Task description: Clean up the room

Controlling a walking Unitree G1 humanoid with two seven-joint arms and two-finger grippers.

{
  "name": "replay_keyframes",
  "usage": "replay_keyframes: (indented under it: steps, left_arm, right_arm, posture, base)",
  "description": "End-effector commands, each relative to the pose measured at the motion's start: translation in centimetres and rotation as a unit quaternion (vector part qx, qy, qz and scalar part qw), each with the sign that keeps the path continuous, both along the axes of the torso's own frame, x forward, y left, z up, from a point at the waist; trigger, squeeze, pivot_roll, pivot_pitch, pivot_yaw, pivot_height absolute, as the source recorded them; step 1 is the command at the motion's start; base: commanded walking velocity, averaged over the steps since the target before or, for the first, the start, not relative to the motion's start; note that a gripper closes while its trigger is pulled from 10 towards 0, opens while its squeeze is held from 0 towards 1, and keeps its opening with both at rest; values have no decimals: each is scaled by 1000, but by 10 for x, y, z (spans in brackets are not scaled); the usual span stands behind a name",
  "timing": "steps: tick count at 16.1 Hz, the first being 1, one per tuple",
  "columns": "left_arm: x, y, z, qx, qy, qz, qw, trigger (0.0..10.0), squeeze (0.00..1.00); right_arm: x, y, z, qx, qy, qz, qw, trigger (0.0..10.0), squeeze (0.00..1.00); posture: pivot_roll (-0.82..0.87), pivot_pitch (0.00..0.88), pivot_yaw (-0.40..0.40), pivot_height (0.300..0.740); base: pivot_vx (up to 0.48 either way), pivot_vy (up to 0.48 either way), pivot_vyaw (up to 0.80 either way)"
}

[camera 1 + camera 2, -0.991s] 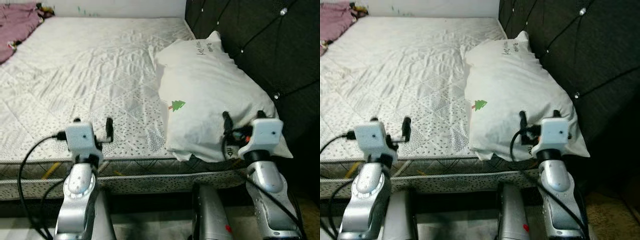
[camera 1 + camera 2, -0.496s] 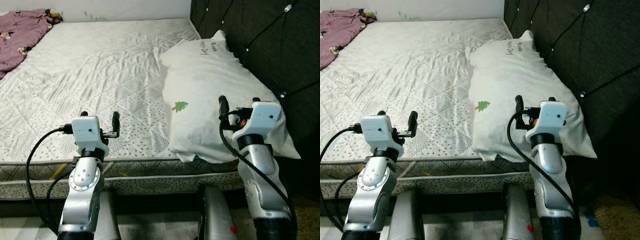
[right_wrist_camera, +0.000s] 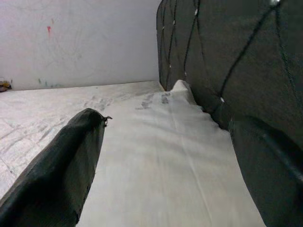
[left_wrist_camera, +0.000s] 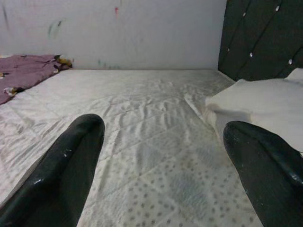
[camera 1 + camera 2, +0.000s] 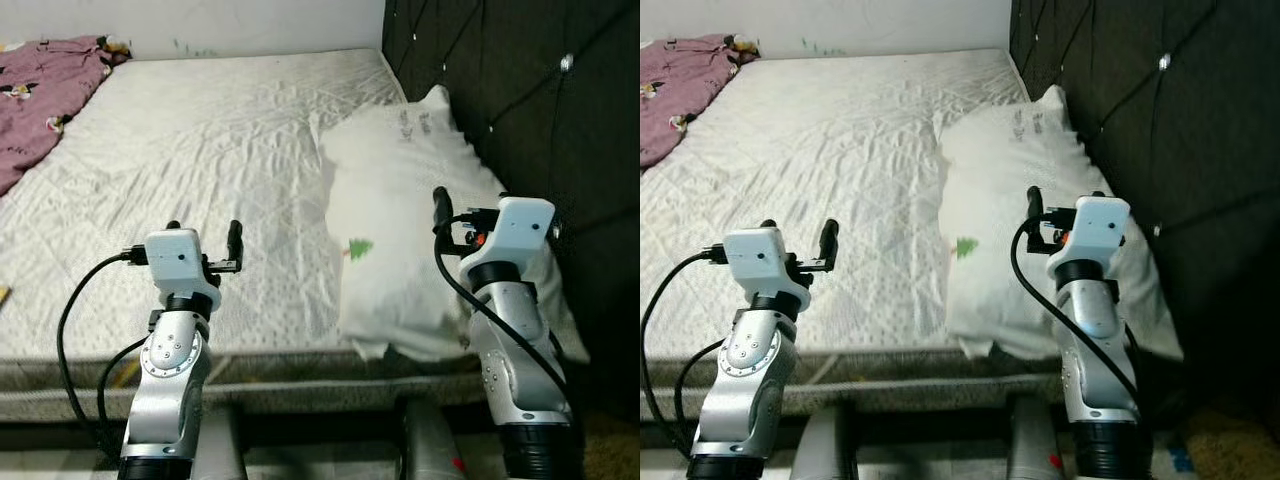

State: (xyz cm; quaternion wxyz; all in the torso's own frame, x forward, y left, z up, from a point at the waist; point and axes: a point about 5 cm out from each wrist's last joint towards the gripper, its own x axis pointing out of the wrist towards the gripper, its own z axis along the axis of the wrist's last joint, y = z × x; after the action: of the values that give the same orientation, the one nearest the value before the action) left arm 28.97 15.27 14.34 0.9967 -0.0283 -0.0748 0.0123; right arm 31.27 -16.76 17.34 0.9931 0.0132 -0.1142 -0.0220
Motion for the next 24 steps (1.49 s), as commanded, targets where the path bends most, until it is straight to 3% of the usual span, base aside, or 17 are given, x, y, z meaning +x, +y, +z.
replay_keyframes:
  steps: [1,9,14,16,24]
  left_arm:
    - [3,0,2,0,-3,0,1000,10000,0]
    - [8,-1,-2,15,5,14,1000,10000,0]
    - [8,-3,-5,10,7,9,1000,10000,0]
    - [8,-3,-6,12,7,9,1000,10000,0]
    - [8,-5,-7,-1,7,-2,1000,10000,0]
  right_arm:
    - [3,4,1,-2,-2,9,1000,10000,0]
    - [2,4,-12,-11,14,7,1000,10000,0]
    - [2,-1,-28,-24,45,-5,999,10000,0]
    - [1,-2,-29,-48,38,-2,998,10000,0]
    - [1,0,-32,-45,34,4,998,10000,0]
  posture:
    - [-64,0,36,640]
    - [-74,0,41,740]
    - [-72,0,38,740]
    - [-72,0,38,740]
    - [-72,0,36,740]
  base:
    - [0,0,0]
    - [0,0,0]
    - [0,0,0]
    - [0,0,0]
    - [0,31,0]
